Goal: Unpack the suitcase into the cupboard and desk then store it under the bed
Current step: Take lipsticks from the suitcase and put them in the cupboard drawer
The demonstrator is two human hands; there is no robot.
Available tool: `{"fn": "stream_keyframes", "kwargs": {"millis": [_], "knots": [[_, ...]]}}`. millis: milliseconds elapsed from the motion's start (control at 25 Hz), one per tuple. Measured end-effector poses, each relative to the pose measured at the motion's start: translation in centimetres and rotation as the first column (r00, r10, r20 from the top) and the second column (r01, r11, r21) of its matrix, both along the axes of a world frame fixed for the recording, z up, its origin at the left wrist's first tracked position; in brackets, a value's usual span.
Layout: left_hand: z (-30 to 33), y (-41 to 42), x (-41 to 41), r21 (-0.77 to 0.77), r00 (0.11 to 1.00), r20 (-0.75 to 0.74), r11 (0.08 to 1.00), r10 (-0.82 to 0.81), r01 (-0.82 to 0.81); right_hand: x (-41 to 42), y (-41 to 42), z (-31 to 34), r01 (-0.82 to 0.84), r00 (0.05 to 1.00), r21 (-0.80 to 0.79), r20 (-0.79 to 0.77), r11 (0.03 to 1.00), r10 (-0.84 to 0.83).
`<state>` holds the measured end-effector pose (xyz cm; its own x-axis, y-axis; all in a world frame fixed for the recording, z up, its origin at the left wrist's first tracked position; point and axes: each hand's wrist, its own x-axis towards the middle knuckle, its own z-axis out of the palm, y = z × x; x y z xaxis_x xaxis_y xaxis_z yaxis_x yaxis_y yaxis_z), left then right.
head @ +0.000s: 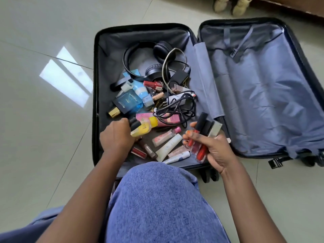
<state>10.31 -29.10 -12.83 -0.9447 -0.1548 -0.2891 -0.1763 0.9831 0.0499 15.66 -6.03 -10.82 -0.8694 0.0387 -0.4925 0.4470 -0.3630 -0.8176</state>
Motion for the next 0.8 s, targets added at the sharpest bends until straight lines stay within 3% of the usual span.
{"fn": "stream_keyframes", "kwargs": {"millis": [40, 120, 160, 360, 480, 600, 680, 720, 800], "knots": [[0.0, -0.4, 0.0, -0.001, 0.999, -0.030, 0.999, 0.042, -0.042, -0.5, -0.1, -0.3, -0.079, 0.997, 0.186, -0.010, 0.979, 0.082], [0.1, -1.0, 0.3, 0.035, 0.993, -0.053, 0.994, 0.105, -0.103, -1.5, -0.4, -0.9, -0.246, 0.961, 0.540, 0.029, 0.804, 0.275], [0.2, -1.2, 0.5, 0.074, 0.989, -0.043, 0.988, 0.139, -0.136, -2.0, -0.6, -1.1, -0.308, 0.935, 0.631, 0.060, 0.712, 0.351], [1.8, -1.4, 0.8, 0.292, 0.944, 0.040, 0.900, 0.328, -0.325, -3.4, -2.6, -1.3, -0.394, 0.837, 0.769, 0.075, 0.504, 0.541], [3.6, -2.1, -0.3, 0.355, 0.933, 0.104, 0.864, 0.343, -0.357, -4.5, -4.2, 0.1, -0.316, 0.862, 0.797, 0.014, 0.514, 0.507], [6.8, -2.0, -2.8, 0.363, 0.956, 0.228, 0.895, 0.186, -0.261, -6.7, -5.0, 2.1, -0.322, 0.875, 0.753, 0.006, 0.574, 0.483], [9.6, -1.6, -4.7, 0.271, 0.948, 0.317, 0.956, 0.019, -0.110, -7.8, -6.4, 2.7, -0.502, 0.793, 0.670, 0.105, 0.546, 0.600], [10.8, -1.4, -5.2, 0.225, 0.940, 0.337, 0.974, -0.049, -0.030, -7.7, -7.7, 2.4, -0.614, 0.708, 0.644, 0.194, 0.456, 0.679], [12.6, -1.6, -5.6, 0.153, 0.934, 0.316, 0.981, -0.166, 0.123, -6.5, -11.0, 0.6, -0.641, 0.547, 0.755, 0.325, 0.137, 0.771]]}}
